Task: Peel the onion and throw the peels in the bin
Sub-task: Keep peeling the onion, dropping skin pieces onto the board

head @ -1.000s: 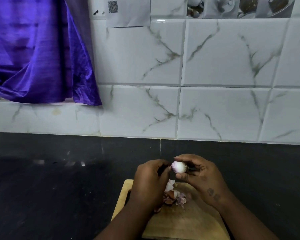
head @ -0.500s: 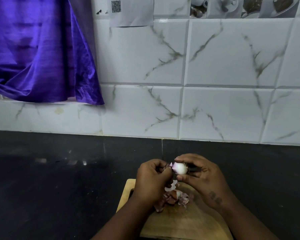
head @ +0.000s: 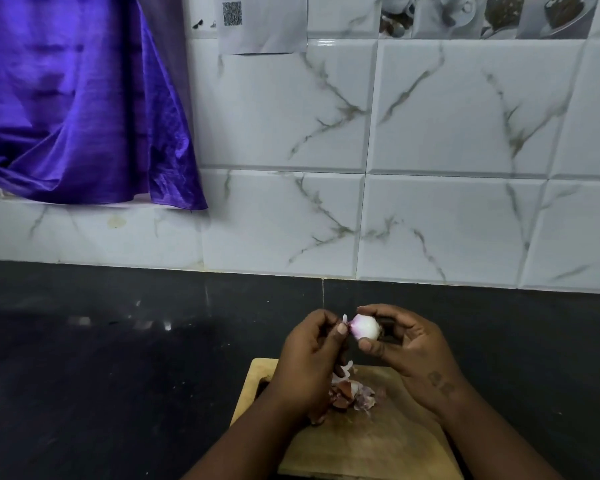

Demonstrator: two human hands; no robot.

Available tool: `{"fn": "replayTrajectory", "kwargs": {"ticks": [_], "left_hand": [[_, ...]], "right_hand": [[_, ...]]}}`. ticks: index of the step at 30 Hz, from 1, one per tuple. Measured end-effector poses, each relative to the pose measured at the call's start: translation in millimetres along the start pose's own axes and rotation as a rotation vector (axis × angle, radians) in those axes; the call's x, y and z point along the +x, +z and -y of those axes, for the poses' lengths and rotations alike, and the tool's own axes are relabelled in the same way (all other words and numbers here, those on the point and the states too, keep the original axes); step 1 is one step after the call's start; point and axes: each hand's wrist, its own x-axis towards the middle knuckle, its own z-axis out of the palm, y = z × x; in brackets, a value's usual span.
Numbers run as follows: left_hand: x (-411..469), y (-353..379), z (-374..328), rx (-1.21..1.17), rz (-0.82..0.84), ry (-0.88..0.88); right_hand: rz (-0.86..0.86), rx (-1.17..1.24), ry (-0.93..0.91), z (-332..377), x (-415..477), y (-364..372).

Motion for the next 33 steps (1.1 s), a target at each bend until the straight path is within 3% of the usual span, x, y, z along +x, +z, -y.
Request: {"fn": "replayTrajectory", "kwargs": {"ticks": [3,6,11,14,19,26,33], "left_hand": [[-1,-2,3,0.338,0.079,0.072],[0,-5,4,0.469,0.13,0.142],[2,-6,1,0.213,0.129,0.106],[5,-11,0,0.191,0.114,0.15],[-8,-3,-9,0.186,0.081,0.124],[-7,-1,-5,0.721,0.078,0.159],[-5,-5,-2,0.78,-0.038,0.21]], "right_hand": [[0.066,-0.042,-0.004,-2,-1,-2],[0.12,-0.079,-0.025,-2,-2,-3],[0.116,-0.057,0.005,0,-2,-1],[0.085,-0.118,-0.013,0,-4,5],[0.064,-0.403,-0.095,-10,-4,8],[0.013,-0.099,0.062,-11,2,-5],[0.055,-0.007,0.101,-10,1,-1]]}}
